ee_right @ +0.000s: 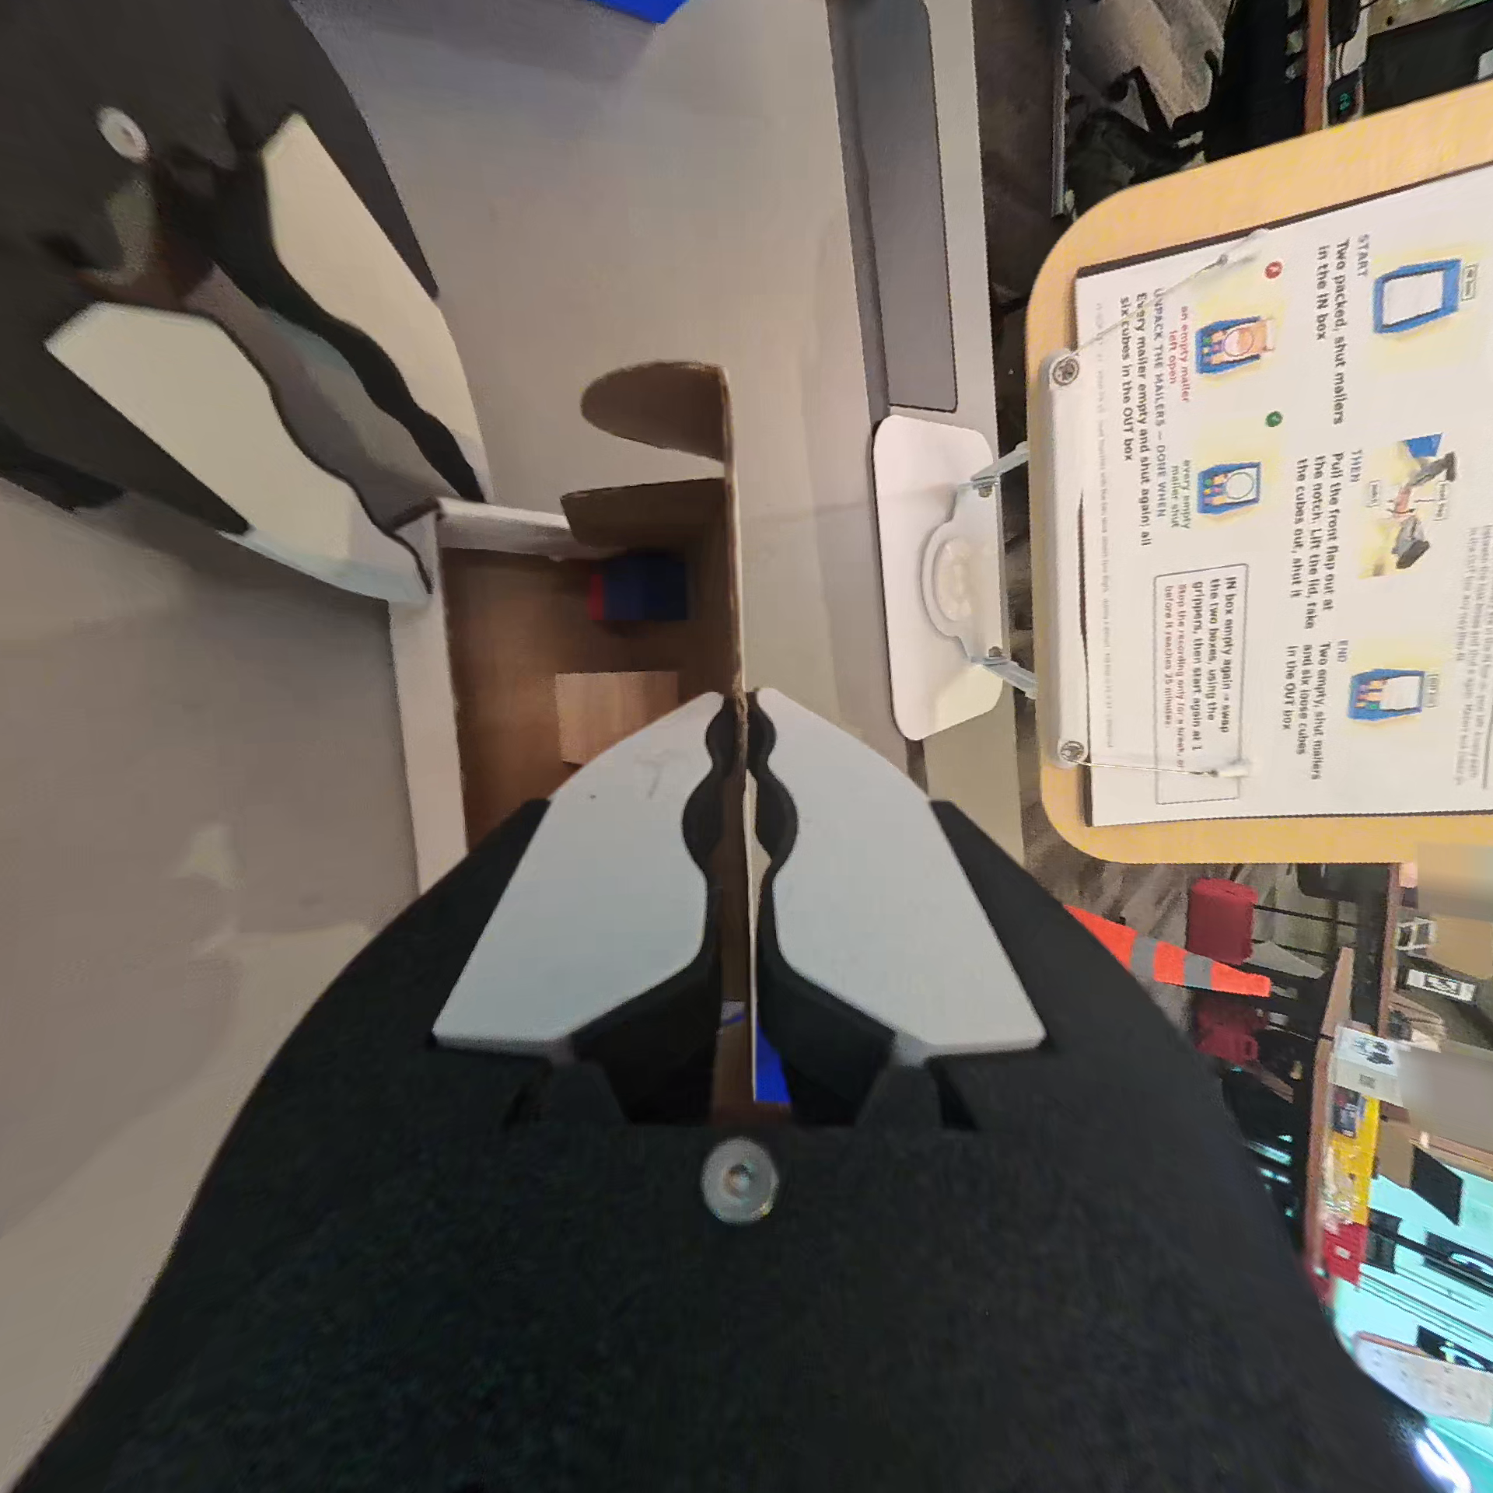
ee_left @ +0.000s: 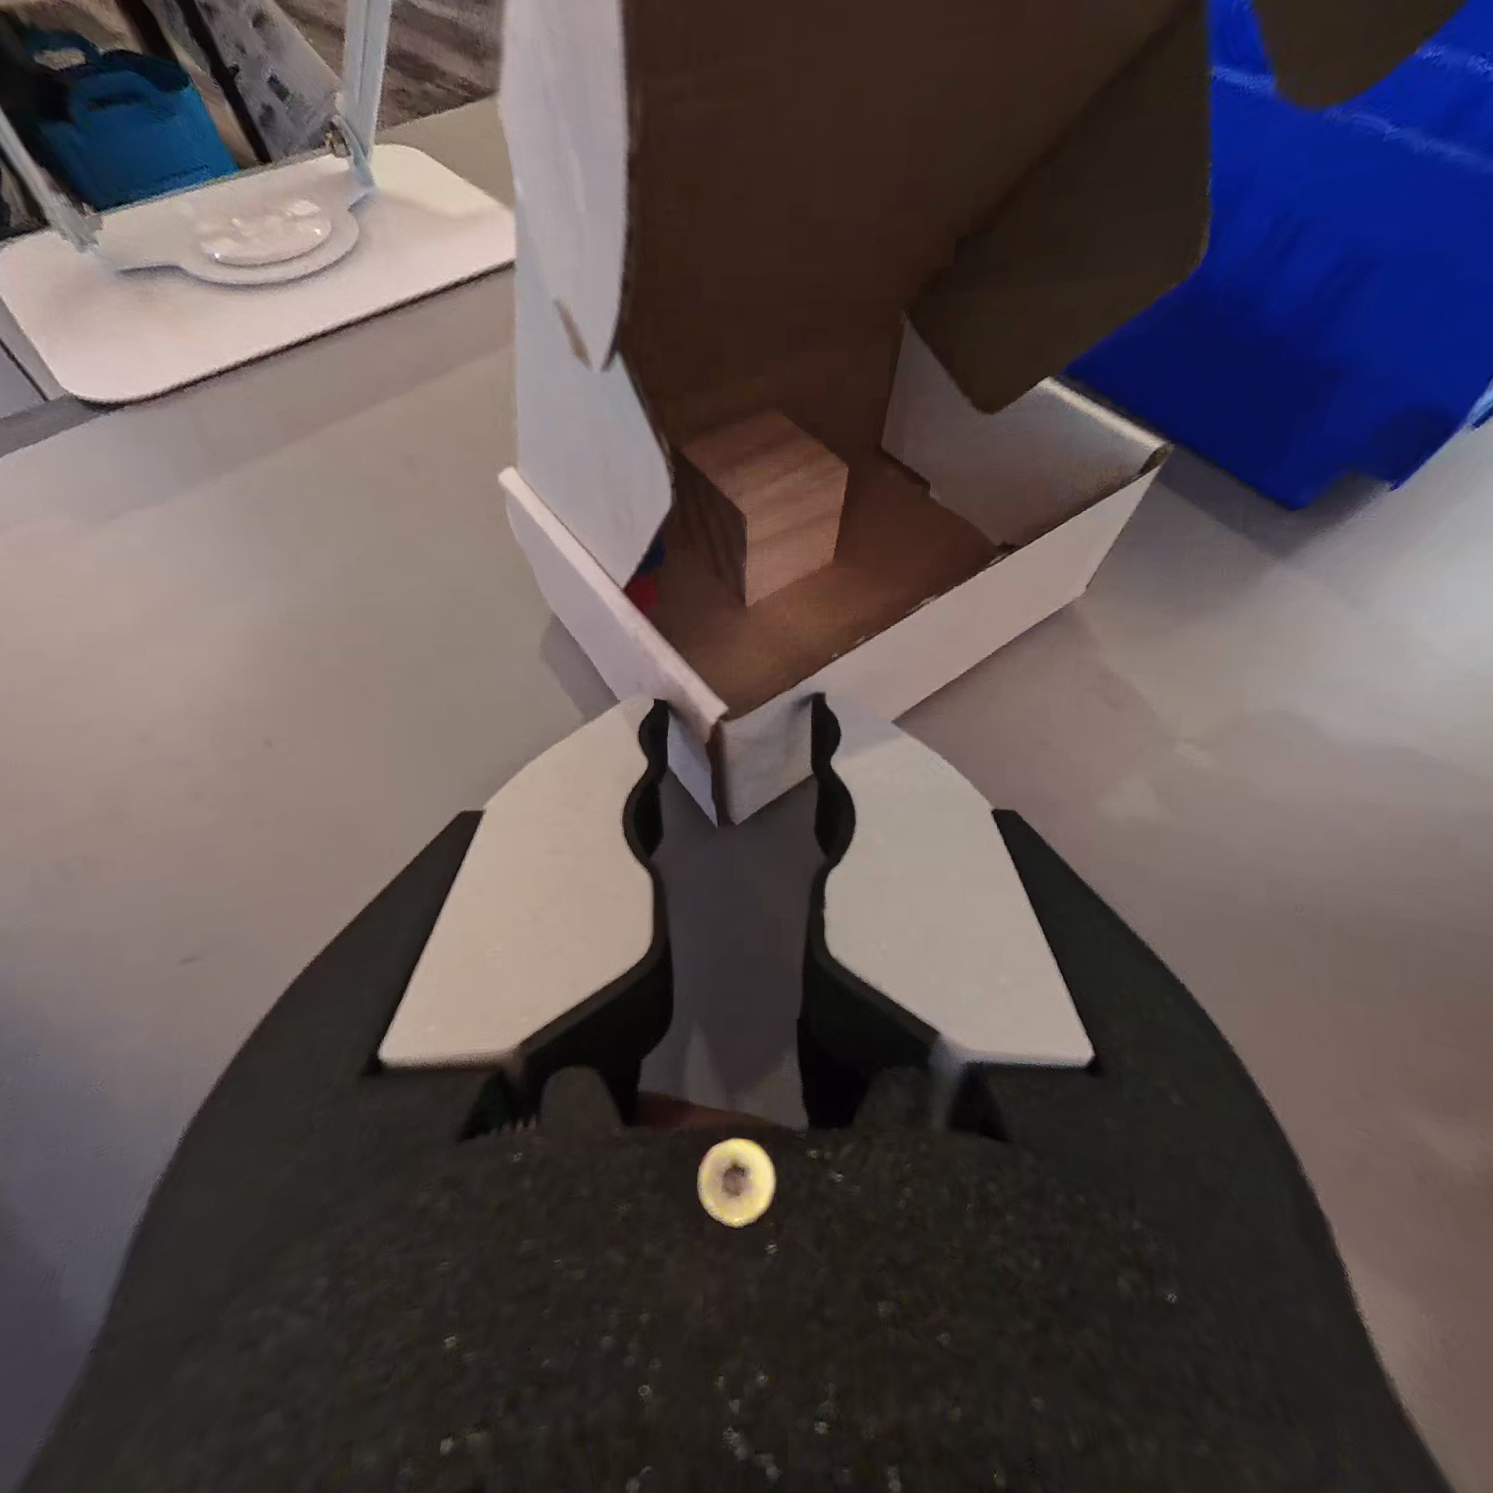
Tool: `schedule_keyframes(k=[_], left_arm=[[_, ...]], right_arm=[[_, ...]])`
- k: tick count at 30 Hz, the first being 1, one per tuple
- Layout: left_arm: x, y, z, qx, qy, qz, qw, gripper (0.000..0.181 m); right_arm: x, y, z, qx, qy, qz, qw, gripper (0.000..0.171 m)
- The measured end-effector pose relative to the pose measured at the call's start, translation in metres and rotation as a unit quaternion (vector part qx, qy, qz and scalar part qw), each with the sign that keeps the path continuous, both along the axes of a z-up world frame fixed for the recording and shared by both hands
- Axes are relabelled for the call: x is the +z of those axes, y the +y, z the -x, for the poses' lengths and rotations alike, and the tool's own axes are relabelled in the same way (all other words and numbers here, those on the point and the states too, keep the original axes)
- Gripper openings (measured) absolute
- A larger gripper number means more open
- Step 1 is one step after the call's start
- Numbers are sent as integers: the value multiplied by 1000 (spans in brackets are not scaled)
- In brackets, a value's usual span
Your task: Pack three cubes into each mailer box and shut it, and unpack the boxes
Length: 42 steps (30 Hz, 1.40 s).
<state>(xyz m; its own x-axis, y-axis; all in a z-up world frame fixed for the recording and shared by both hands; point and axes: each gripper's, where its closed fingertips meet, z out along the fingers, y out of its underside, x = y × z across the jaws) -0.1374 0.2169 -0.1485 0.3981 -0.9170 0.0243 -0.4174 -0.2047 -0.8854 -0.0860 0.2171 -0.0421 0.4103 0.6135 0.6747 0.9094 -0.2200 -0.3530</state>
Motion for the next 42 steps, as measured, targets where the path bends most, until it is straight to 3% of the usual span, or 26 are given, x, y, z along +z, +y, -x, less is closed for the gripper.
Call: schedule_keyframes(k=[4,7,11,14,18,22,27,31,38,42], left_arm=[[31,1,0,-28,-63,-48,996,42],[31,-3,-3,-63,-53,-78,994,41],[3,1,-7,-63,11,-89,994,20],[1,5,-8,-51,24,-101,993,0],[-1,0,-11,-58,32,-104,992,0],[-2,-4,-12,-65,22,-65,996,0],[-3,-10,-16,-67,15,-31,997,0],[-4,-20,-23,-72,9,-3,997,0],[-4,-30,-30,-66,10,-7,998,0],[-4,-34,-35,-57,10,-12,998,0]], right_arm=[[1,-2,2,37,-18,7,999,1],[0,-4,4,60,-30,7,998,2],[2,0,2,76,-15,7,997,2],[10,14,-6,73,-8,-6,997,2],[14,60,-31,31,-45,-21,998,2],[-18,113,-55,-18,-80,29,996,2],[-70,151,-48,-53,-42,126,990,3],[-88,160,-23,-51,-3,181,982,5],[-126,156,-8,-45,-52,229,971,10],[-124,157,-4,-68,-35,225,972,15]])
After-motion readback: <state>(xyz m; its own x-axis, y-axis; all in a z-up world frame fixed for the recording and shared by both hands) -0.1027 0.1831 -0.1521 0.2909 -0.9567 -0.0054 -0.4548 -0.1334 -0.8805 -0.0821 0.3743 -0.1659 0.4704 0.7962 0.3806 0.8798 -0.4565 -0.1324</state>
